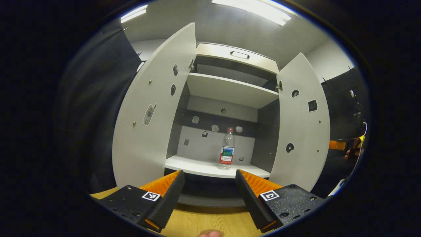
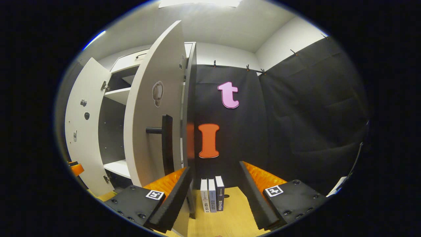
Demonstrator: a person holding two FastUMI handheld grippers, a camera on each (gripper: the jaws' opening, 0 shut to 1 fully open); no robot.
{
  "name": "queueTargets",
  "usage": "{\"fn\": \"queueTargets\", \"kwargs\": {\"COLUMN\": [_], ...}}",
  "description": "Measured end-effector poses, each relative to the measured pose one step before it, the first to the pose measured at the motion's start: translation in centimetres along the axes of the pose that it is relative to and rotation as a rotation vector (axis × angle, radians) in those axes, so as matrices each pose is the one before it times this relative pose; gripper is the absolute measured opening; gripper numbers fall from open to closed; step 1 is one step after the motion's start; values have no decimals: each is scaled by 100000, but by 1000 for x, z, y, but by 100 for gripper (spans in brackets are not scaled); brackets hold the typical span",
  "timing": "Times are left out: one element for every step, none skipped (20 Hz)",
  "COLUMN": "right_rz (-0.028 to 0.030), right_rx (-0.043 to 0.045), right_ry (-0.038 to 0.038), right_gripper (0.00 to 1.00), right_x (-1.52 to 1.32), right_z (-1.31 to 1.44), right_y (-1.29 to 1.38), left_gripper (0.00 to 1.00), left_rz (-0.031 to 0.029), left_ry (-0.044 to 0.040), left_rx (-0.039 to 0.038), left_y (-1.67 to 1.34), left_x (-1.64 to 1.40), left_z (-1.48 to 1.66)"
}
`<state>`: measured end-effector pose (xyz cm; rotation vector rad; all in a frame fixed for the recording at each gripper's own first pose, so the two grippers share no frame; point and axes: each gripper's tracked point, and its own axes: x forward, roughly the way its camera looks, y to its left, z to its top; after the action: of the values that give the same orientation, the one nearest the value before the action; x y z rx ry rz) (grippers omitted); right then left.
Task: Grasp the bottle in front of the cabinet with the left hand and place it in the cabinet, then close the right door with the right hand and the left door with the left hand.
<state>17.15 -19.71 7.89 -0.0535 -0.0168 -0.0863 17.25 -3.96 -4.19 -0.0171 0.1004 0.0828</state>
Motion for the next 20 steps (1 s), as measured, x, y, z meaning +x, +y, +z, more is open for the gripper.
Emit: {"fn": "queueTargets", "kwargs": {"right_rz": [1326, 1596, 1775, 1785, 1734, 1754, 1662, 1509, 1181, 1294, 1487, 1519, 2034, 2194, 2562, 2101, 1636, 1159, 795, 1082], "right_rx": [732, 462, -40, -557, -633, -606, -279, 157, -110, -599, -665, -416, 4, 543, 580, 603, 446, 447, 545, 612], "right_ry": [245, 197, -56, 117, 97, 232, 155, 153, -82, -335, -365, 328, 700, 700, 500, 718, 675, 478, 383, 1347], "right_gripper": [95, 95, 87, 95, 95, 95, 95, 95, 95, 95, 95, 95, 95, 95, 95, 96, 89, 96, 96, 96], "right_x": [-192, -96, 22, 146, 135, 180, 314, 436, 421, 546, 557, 445, 457, 565, 361, 8, 448, 472, 537, 668], "right_z": [-90, -72, 30, -21, 90, -73, -67, -135, -91, -123, 106, -219, -348, -288, -492, -311, -319, -354, -286, -239], "right_y": [988, 1149, 1283, 1301, 1266, 1298, 1291, 1166, 942, 948, 1062, 1086, 1266, 1290, 729, 712, 1008, 730, 615, 638], "left_gripper": [94, 94, 94, 94, 94, 94, 94, 94, 94, 94, 94, 94, 94, 94, 94, 94, 94, 94, 94, 94], "left_rz": [-369, -329, -144, 1, 433, 470, 562, 666, 896, 955, 859, 858, 1119, 1531, 1438, 1285, 1255, 1242, 1544, 2111], "left_ry": [264, 377, 518, 292, -203, -516, -568, -432, -526, -733, -547, -357, -475, -720, -935, -1017, -891, -664, -463, -571], "left_rx": [-1406, -1173, -365, 444, 922, 951, 898, 835, 745, 458, 187, -36, 16, 203, 194, 235, 78, -135, -231, -230], "left_y": [164, 222, 352, 426, 577, 595, 570, 589, 623, 542, 514, 488, 595, 603, 664, 436, 502, 410, 572, 782], "left_x": [193, 143, 99, 128, 105, -58, -98, -110, -77, -244, -152, -329, -150, -164, -244, -386, -375, -151, -376, -526], "left_z": [-142, -180, -165, -3, 204, 246, 314, 246, 253, 295, 209, 178, 249, 288, 333, 436, 345, 358, 258, 245]}}
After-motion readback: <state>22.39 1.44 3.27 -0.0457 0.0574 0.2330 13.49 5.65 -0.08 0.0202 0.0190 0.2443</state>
